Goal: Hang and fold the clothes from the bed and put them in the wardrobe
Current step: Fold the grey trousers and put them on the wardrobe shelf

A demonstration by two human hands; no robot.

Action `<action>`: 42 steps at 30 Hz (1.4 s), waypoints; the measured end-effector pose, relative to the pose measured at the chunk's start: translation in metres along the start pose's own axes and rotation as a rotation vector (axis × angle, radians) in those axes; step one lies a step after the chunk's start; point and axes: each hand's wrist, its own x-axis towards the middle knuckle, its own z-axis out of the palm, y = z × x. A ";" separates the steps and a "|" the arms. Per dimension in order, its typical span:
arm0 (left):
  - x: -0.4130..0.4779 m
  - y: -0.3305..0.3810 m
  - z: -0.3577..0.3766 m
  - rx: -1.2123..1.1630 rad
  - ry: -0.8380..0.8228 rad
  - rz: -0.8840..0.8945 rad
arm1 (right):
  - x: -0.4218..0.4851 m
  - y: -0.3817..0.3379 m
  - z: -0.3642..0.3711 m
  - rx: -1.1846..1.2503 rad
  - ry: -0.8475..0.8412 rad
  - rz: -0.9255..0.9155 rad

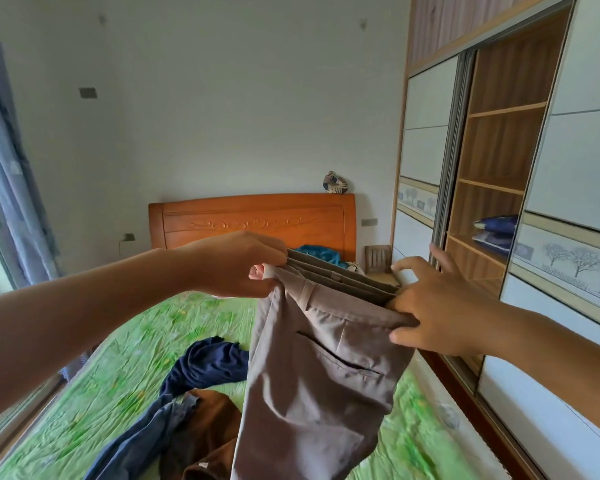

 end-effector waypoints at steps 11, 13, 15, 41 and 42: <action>-0.015 0.001 -0.016 -0.122 0.025 -0.059 | -0.003 0.029 0.004 0.538 0.127 -0.031; -0.018 0.001 -0.020 -0.132 0.019 -0.070 | -0.003 0.032 0.004 0.601 0.185 -0.049; -0.023 0.001 -0.023 -0.160 0.042 -0.083 | -0.004 0.032 0.004 0.634 0.255 -0.097; -0.022 0.018 -0.023 -0.100 0.058 -0.091 | 0.017 -0.007 -0.002 0.629 0.267 -0.050; -0.023 0.019 -0.023 -0.091 0.043 -0.097 | 0.018 -0.008 -0.004 0.638 0.238 -0.045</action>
